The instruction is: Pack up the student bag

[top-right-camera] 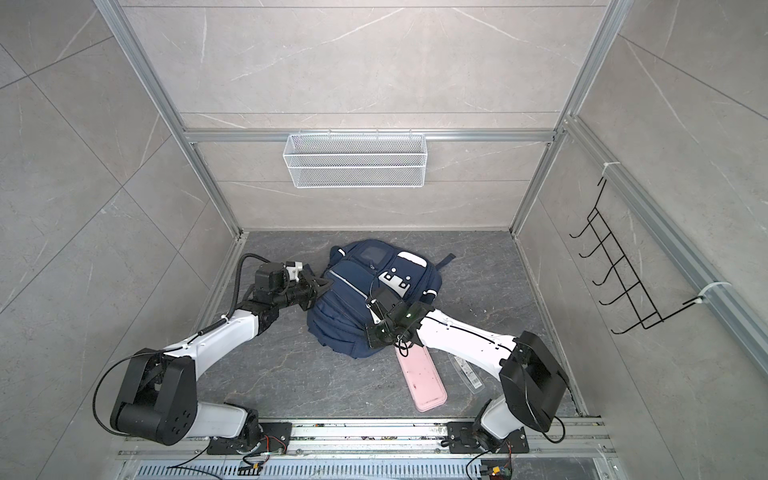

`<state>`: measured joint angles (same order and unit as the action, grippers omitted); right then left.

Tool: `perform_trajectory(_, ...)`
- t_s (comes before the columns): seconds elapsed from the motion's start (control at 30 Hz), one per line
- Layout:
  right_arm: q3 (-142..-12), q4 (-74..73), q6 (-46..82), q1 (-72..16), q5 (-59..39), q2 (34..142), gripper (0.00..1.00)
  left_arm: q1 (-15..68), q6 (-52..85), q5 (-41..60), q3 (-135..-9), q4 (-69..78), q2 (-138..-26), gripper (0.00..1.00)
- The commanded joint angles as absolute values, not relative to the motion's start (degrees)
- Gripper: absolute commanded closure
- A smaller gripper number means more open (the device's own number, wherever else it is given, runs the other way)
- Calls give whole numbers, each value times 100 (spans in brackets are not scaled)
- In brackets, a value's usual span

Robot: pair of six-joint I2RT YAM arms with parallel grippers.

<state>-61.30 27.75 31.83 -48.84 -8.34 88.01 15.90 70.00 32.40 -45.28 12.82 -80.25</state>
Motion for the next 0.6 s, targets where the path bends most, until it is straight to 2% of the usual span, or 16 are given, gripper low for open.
perform_trajectory(0.0, -6053, 2661, 3423, -4882, -757, 8704, 97, 1566, 6802, 3619, -4570, 1474, -8043, 100)
perform_trajectory(0.1, -6146, 2544, 3514, -4880, -841, 8837, 100, 1572, 6786, 3577, -4546, 1446, -7991, 100)
perform_trajectory(0.57, -6405, 2092, 3902, -4883, -1289, 9200, 100, 1567, 6830, 3424, -4221, 1579, -7884, 100)
